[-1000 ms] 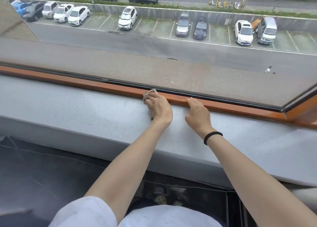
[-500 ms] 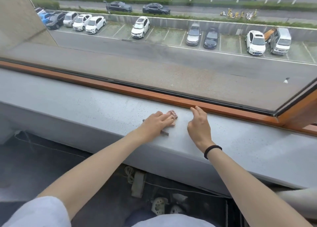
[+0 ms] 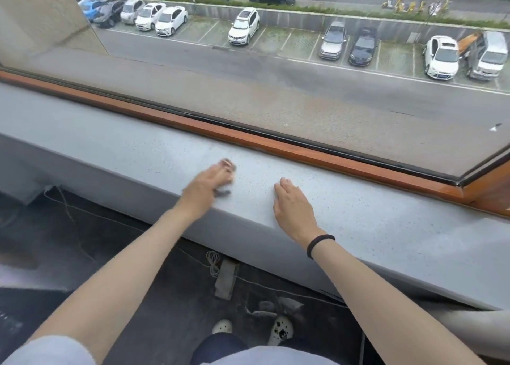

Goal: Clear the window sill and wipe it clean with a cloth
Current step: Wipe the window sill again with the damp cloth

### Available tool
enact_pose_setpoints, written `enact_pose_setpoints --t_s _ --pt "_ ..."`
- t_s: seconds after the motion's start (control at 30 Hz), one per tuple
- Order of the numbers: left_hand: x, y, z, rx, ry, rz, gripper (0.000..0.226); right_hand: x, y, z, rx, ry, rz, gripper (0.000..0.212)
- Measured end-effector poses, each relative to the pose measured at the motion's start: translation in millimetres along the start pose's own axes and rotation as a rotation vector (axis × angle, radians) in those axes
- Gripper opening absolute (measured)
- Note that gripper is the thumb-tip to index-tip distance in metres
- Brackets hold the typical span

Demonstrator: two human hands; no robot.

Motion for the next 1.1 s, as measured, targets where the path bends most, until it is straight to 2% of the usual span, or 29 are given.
enact_pose_setpoints --t_s 0.07,0.13,0.23,0.27,0.33,0.43,0.5,0.53,0.57,0.67,0.7,0.77,0.83,0.87,0.93,1.03,1.07,1.1 --pt "-6.8 -19.7 22.5 -0.114 0.156 0.161 0.063 -1.8 3.9 5.4 0.01 -0.021 -0.004 0.016" --pt "-3.6 -11.4 16.5 -0.166 0.189 0.17 0.061 -6.8 4.9 12.2 0.039 -0.034 -0.033 0.021" --pt "17.3 8.0 -11.0 -0.109 -0.106 -0.075 0.062 -11.3 -10.2 17.9 0.106 -0.029 -0.099 0.021" --pt "21.3 4.3 -9.5 -0.089 -0.183 -0.149 0.066 -11.3 -18.8 16.4 0.136 -0.05 -0.111 0.029" --pt "10.4 -17.2 13.7 -0.056 -0.221 -0.125 0.074 -9.8 -36.1 7.1 0.257 -0.155 -0.125 0.051" --pt "-30.9 -53.4 48.5 -0.158 -0.012 0.056 0.074 -12.8 -51.6 -7.2 0.366 -0.248 -0.174 0.065" --pt "-52.6 -49.5 48.0 -0.199 0.092 0.092 0.066 -13.6 -56.6 -11.3 0.376 -0.243 -0.225 0.068" --pt "-56.5 -42.2 40.7 -0.188 0.059 0.069 0.061 -13.1 -57.0 -12.3 0.376 -0.247 -0.248 0.068" --pt "-55.0 -39.7 34.7 -0.193 -0.006 -0.026 0.058 -13.0 -59.4 -12.8 0.372 -0.257 -0.274 0.069" --pt "-41.6 -51.5 46.6 -0.321 -0.13 -0.537 0.062 -25.4 -69.4 -8.5 0.309 -0.297 -0.393 0.071" --pt "-51.9 -64.2 60.9 -0.377 -0.13 -0.608 0.06 -31.0 -73.6 -6.0 0.267 -0.288 -0.448 0.071" --pt "-81.8 -77.2 82.7 -0.446 -0.076 -0.476 0.048 -42.0 -76.1 0.8 0.199 -0.24 -0.533 0.069" --pt "-99.8 -71.2 87.4 -0.394 -0.022 -0.329 0.037 -50.5 -79.2 5.7 0.143 -0.203 -0.594 0.064" --pt "-97.3 -63.0 80.8 -0.36 -0.021 -0.321 0.03 -53.0 -80.5 6.4 0.123 -0.19 -0.619 0.061" --pt "-80.0 -49.9 59.0 -0.289 -0.069 -0.453 0.03 -54.2 -81.8 4.4 0.102 -0.166 -0.65 0.058" --pt "-65.1 -55.1 58.0 -0.255 -0.205 -0.76 0.038 -49.7 -82.2 -1.9 0.055 -0.15 -0.651 0.055" --pt "-74.3 -60.7 70.4 -0.268 -0.221 -0.784 0.04 -47.6 -82.2 -2.9 0.029 -0.149 -0.648 0.053" --pt "-86.8 -68.0 82.2 -0.31 -0.232 -0.733 0.041 -45.0 -81.2 -3.0 0.008 -0.151 -0.645 0.051"
Point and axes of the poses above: each hand's wrist, its own x-axis away from the middle knuckle, its own z-axis out of the back of the hand, y = z × x, the point moved 2 cm from there along -x, towards the middle knuckle, and after that the axes turned 10 degrees about x, right-handed, at the moved point
